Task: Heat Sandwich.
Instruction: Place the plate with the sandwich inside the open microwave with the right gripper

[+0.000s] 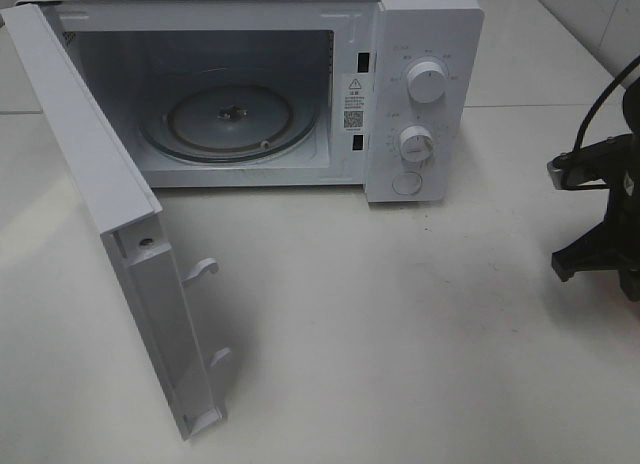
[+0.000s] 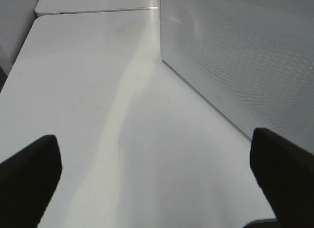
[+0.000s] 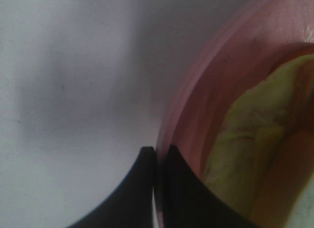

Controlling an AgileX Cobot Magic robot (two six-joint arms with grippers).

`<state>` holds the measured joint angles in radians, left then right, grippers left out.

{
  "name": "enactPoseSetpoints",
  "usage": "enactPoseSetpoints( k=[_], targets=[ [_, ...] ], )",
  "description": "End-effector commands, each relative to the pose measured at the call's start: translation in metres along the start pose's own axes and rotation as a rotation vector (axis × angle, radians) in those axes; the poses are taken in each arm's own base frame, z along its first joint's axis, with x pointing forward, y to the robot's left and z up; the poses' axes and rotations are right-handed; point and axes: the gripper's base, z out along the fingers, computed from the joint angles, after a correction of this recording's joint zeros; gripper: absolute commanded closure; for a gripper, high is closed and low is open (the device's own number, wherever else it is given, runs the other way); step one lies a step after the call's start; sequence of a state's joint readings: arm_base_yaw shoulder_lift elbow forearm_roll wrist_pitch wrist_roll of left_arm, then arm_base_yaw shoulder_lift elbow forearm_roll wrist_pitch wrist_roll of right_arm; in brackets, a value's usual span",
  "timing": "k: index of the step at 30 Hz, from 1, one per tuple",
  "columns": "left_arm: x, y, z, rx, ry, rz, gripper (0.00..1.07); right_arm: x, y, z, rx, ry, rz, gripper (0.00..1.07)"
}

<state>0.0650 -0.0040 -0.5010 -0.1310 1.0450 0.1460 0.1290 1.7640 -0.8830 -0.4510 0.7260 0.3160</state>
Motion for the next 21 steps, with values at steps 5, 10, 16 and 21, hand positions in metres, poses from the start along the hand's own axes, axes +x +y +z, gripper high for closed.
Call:
enactPoseSetpoints(
  k=[5,10,16,21],
  targets=[
    [0.001,-0.001,-0.003,0.009,-0.034,0.001,0.05,0.006,-0.007,-0.022,0.042,-0.016,0.001,1.07],
    [0.001,-0.001,-0.003,0.009,-0.034,0.001,0.05,0.011,-0.003,-0.035,0.056,-0.024,-0.018,1.07],
    [0.001,-0.001,-0.003,0.009,-0.034,0.001,0.05,0.019,0.006,-0.053,0.073,-0.03,-0.056,1.07],
    [0.001,-0.001,-0.003,0.009,-0.034,0.001,0.05,0.03,0.015,-0.06,0.079,-0.019,-0.091,1.07]
  ],
)
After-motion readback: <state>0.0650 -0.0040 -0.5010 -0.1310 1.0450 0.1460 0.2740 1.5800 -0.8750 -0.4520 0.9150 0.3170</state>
